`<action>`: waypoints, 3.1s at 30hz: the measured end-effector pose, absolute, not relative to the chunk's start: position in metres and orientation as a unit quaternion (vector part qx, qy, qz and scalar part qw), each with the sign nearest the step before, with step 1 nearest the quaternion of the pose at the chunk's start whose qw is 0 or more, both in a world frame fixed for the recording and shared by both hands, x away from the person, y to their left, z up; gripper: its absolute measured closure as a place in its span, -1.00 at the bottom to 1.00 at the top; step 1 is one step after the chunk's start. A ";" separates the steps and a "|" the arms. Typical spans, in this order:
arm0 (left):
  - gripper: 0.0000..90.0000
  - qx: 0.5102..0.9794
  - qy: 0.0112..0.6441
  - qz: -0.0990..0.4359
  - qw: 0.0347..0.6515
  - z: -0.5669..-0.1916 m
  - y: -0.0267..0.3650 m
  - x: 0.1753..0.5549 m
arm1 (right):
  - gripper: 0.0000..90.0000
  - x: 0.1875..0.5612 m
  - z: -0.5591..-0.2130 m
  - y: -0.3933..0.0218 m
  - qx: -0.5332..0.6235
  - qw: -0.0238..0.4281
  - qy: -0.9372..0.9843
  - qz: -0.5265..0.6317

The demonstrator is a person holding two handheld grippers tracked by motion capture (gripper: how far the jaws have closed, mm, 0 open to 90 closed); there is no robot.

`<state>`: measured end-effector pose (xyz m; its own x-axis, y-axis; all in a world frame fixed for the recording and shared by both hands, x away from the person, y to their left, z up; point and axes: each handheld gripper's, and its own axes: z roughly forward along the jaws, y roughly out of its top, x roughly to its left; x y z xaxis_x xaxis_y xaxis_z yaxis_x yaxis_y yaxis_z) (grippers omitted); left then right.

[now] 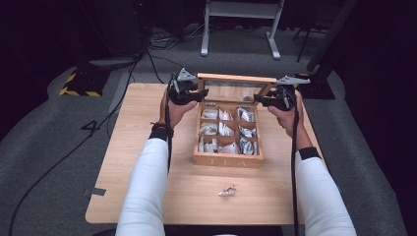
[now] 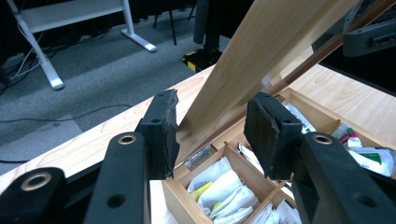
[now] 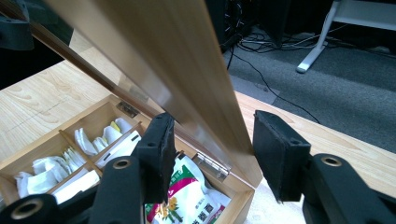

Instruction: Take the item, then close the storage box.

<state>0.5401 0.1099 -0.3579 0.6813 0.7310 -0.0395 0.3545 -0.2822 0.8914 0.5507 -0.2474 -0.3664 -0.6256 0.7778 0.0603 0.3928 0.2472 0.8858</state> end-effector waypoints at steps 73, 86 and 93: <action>0.09 0.822 0.266 0.241 0.442 -0.345 0.110 0.460 | 0.09 0.462 -0.348 -0.260 0.295 0.217 0.795 0.483; 0.08 0.824 0.264 0.237 0.442 -0.350 0.113 0.450 | 0.12 0.453 -0.353 -0.261 0.287 0.222 0.801 0.477; 0.09 0.824 0.263 0.236 0.442 -0.350 0.114 0.443 | 0.12 0.447 -0.353 -0.260 0.283 0.225 0.805 0.470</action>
